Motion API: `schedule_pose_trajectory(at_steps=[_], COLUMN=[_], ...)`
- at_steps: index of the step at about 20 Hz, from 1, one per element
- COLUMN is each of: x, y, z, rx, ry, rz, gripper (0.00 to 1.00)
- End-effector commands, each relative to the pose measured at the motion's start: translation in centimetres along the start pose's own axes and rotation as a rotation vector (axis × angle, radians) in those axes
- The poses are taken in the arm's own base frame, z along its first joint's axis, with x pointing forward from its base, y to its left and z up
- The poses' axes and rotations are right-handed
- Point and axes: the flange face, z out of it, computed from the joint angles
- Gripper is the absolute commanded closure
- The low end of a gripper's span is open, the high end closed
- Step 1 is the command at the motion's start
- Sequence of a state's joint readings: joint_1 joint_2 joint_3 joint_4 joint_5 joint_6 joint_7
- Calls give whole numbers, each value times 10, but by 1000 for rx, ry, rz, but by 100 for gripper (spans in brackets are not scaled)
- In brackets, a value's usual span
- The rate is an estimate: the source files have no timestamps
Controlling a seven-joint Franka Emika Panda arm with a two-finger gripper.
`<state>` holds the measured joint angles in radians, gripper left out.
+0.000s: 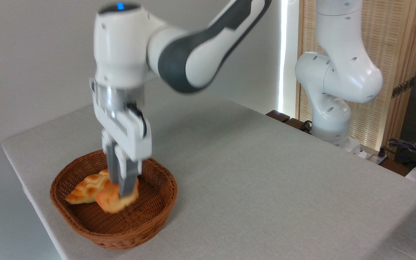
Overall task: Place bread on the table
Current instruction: 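Close the gripper on the round orange bun, then lift the bun out of the basket and carry it beside the basket, then lower the bun onto the table and open the gripper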
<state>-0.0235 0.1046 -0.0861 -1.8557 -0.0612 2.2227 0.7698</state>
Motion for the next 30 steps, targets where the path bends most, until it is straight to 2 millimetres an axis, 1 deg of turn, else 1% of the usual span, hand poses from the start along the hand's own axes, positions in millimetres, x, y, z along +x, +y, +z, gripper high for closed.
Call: schedule_pose_trajectory(at_steps=[1, 3, 5, 6, 8, 10, 12, 13, 15, 16, 17, 18, 19, 20, 21, 22, 24, 28, 30], x=[11, 4, -8, -17, -40, -61, -83, -95, -103, -106, -108, -111, -111, -109, -110, -112, -113, -113, -111], y=[-12, -6, 9, 19, 35, 50, 55, 52, 50, 50, 52, 54, 55, 56, 58, 60, 61, 61, 59], z=[-58, -67, -71, -66, -68, -60, -59, -58, -56, -50, -41, -33, -27, -23, -18, -13, -11, -11, -16], rx=[-42, -70, -133, -161, -159, -178, -190, -202, -218, -230, -241, -249, -247, -241, -244, -253, -254, -255, -247], ry=[38, -1, -76, -126, -180, -243, -286, -292, -297, -304, -311, -316, -312, -307, -309, -315, -315, -314, -307], rz=[-40, -31, -4, 22, 107, 192, 275, 297, 318, 313, 312, 314, 317, 321, 324, 324, 324, 324, 323], gripper=[80, 80, 79, 78, 75, 75, 74, 74, 73, 70, 64, 48, 27, 25, 18, 7, 0, 0, 0])
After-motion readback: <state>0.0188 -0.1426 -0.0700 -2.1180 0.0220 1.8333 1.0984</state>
